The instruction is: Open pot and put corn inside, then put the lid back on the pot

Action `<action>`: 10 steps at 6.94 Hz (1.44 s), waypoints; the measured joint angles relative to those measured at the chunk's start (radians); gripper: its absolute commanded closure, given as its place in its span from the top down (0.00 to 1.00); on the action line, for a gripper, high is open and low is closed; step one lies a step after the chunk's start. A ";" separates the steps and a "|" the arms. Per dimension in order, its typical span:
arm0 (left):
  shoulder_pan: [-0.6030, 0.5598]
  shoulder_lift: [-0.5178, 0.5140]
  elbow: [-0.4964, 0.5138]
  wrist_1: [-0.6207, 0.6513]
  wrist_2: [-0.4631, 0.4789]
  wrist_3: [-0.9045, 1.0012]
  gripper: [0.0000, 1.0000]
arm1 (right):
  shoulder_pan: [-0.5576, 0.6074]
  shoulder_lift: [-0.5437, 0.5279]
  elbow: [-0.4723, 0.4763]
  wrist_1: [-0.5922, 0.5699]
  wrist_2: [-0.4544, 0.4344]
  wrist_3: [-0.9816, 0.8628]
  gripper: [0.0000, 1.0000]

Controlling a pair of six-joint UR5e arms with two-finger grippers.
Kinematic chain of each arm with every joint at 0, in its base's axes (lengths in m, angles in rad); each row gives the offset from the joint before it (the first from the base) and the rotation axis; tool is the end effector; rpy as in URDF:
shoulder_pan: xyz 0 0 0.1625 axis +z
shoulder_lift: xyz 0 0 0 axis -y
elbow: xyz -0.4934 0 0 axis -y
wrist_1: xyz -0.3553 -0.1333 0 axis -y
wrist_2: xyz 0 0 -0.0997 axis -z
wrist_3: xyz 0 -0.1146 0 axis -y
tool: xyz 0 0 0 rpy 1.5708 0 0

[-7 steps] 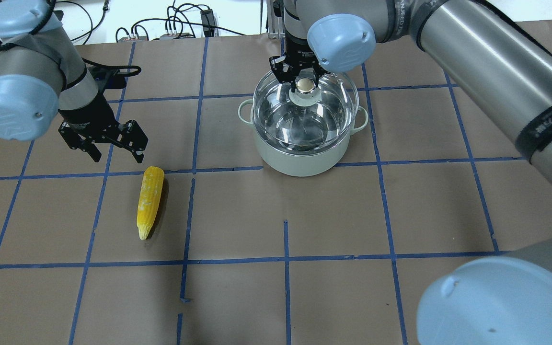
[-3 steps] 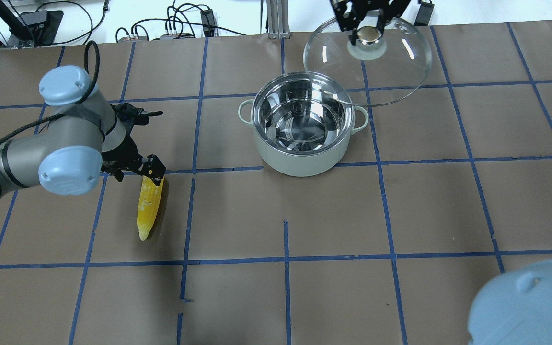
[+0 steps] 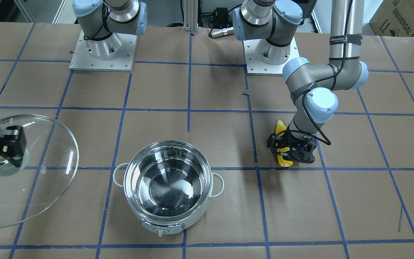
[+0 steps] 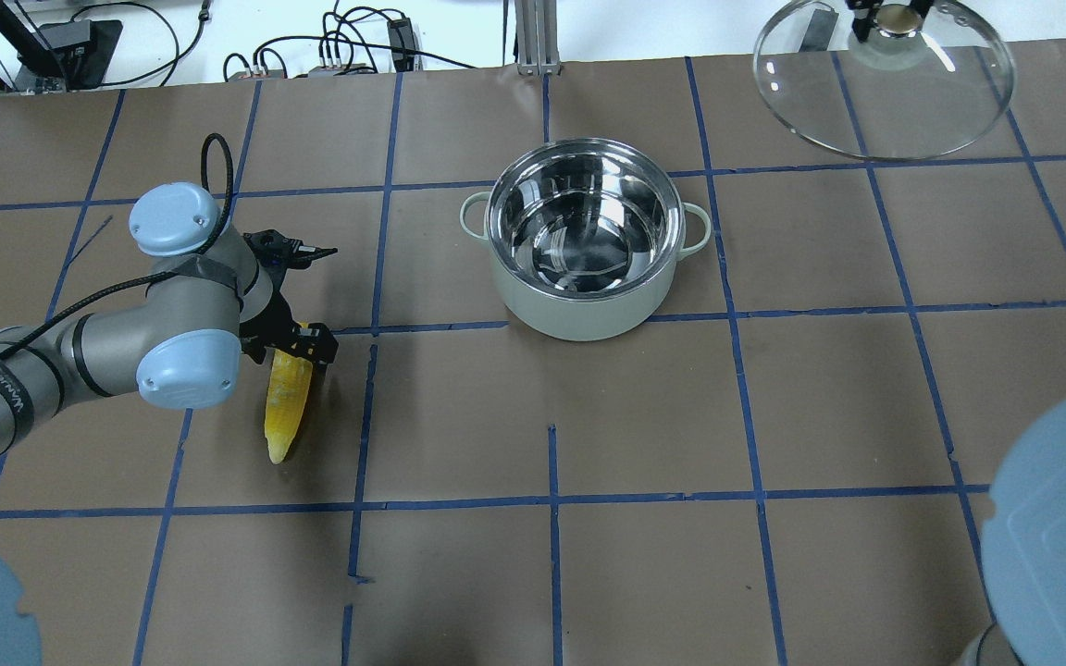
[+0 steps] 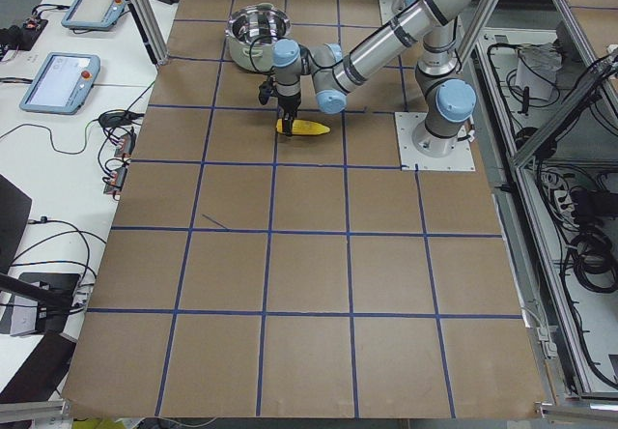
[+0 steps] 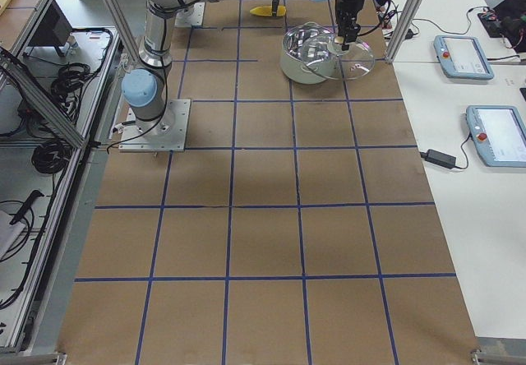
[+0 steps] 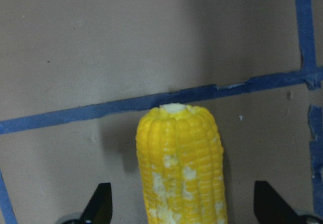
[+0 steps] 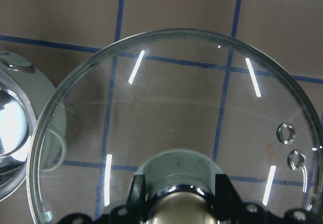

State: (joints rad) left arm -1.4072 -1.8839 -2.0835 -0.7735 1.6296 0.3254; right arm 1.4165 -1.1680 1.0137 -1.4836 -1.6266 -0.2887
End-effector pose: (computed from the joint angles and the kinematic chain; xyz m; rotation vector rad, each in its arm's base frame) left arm -0.0452 -0.5033 0.2535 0.2511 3.0806 0.0648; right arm 0.0253 -0.6634 0.5635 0.2034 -3.0646 0.0817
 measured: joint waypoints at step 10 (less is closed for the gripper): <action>-0.277 -0.119 0.740 -0.578 -0.136 -0.442 0.15 | -0.081 0.045 -0.004 -0.008 0.025 -0.038 0.08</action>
State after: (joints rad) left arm -1.6845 -2.0031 -1.3440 -1.3518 1.4932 -0.1162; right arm 1.3353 -1.1231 1.0098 -1.4921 -1.6015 -0.3269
